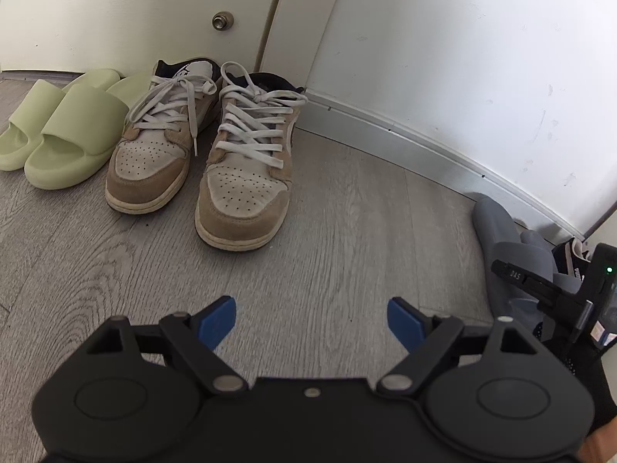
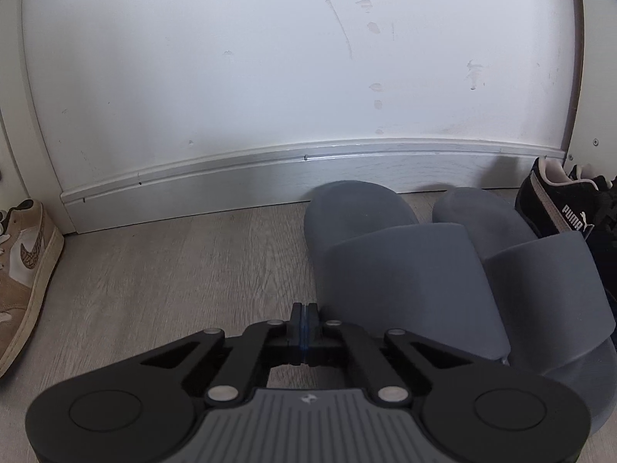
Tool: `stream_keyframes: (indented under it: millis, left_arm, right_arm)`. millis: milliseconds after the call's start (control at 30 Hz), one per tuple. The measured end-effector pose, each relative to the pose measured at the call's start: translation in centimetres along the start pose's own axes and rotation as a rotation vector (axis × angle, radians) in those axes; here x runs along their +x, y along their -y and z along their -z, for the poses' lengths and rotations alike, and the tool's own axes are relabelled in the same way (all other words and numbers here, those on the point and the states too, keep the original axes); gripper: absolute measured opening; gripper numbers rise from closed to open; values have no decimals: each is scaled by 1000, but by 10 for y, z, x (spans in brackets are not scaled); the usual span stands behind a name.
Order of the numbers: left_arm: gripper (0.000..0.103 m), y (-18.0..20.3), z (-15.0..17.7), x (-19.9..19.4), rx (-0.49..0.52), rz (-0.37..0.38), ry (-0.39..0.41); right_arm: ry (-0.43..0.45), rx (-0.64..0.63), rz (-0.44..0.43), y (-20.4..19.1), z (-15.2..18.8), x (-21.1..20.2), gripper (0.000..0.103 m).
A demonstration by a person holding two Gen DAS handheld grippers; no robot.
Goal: Organize scattered shoes
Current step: 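Withdraw the right tool and move it to the beige Nike sneakers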
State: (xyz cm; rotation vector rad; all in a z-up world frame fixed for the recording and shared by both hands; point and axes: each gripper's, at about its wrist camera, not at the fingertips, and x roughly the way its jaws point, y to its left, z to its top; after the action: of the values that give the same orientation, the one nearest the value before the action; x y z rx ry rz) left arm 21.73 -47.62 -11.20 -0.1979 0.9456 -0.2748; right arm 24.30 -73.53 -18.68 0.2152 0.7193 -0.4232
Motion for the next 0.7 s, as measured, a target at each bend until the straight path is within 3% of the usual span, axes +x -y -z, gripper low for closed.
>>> stream_keyframes:
  millis: [100,367,467,600,700]
  left_arm:
    - [86,1,0,3,20,-24,-1]
    - [86,-8,-1,5,-3,-74,-10]
    - [86,-15,-6,2,-11,-110,-1]
    - [86,-29,-17,-7,-23,-173,29]
    - [86,-51,-29,-13,-55,-229,60]
  right_arm:
    - [11,12,-33,-3,3,-15,9]
    - [57,35,-171,-26,20,-81,31]
    - [67,59,-220,-40,28,-102,46]
    - [88,44,-245,-68,36,-123,85]
    - [85,12,-281,-96,36,-124,86]
